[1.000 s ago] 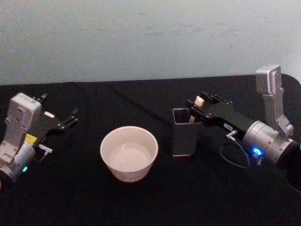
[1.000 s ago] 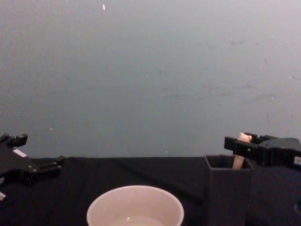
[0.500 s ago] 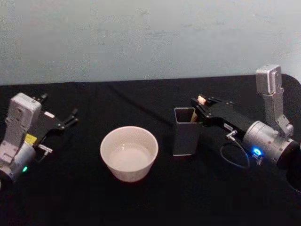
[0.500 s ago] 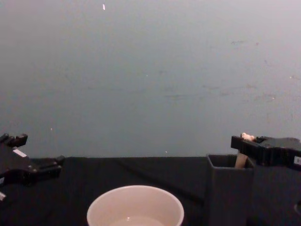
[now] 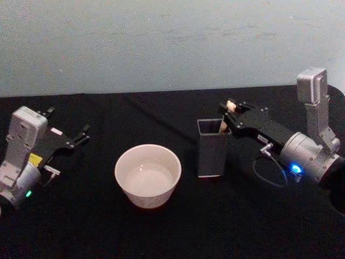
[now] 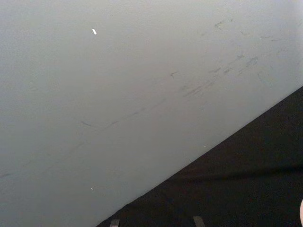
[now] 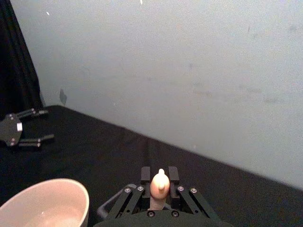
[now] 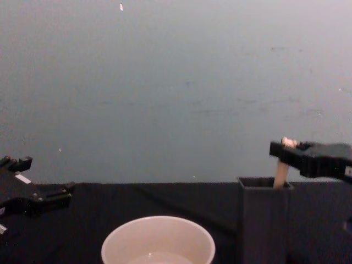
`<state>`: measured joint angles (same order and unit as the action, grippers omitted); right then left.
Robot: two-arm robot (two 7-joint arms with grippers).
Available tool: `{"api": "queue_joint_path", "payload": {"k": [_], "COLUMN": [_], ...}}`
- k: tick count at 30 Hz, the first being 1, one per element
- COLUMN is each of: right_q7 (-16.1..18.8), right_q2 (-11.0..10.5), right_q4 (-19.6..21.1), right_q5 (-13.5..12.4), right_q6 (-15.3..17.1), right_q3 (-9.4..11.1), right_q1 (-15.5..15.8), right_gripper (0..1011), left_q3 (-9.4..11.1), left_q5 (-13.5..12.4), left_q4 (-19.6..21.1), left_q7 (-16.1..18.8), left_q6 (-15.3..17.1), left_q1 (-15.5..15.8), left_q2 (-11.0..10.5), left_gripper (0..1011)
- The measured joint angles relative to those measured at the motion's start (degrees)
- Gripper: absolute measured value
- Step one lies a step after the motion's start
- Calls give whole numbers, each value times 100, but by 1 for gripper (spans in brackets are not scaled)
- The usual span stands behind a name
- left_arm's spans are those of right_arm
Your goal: Pick up the stirring spoon with one hand, stir inside the cup, then place it back in its original position.
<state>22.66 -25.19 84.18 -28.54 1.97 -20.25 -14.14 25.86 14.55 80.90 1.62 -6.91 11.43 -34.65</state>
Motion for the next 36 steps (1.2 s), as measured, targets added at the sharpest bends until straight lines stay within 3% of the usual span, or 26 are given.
{"api": "queue_joint_path", "payload": {"k": [7,17,21,28,36], "right_q7": [84,231,243,339,834], "right_q2": [-29,-43,-1,104,216], "right_q4": [272,676,738,693,464], "right_q5": [55,-169,-186,-167,-147], "right_q6": [-207,-446,-530,-625,-820], "right_q3": [175,477,498,363,-43], "right_q1": [-7,-87,-154,-291,-514], "right_gripper": [211,211,211,211,211], "left_q3": [0,0,0,0,0], "left_q5": [0,0,0,0,0], "left_q4": [0,0,0,0,0], "left_q7": [0,0,0,0,0], "left_q6": [0,0,0,0,0], "left_q1": [0,0,0,0,0], "left_q2": [0,0,0,0,0], "left_gripper": [1001,1001,1001,1001,1001]}}
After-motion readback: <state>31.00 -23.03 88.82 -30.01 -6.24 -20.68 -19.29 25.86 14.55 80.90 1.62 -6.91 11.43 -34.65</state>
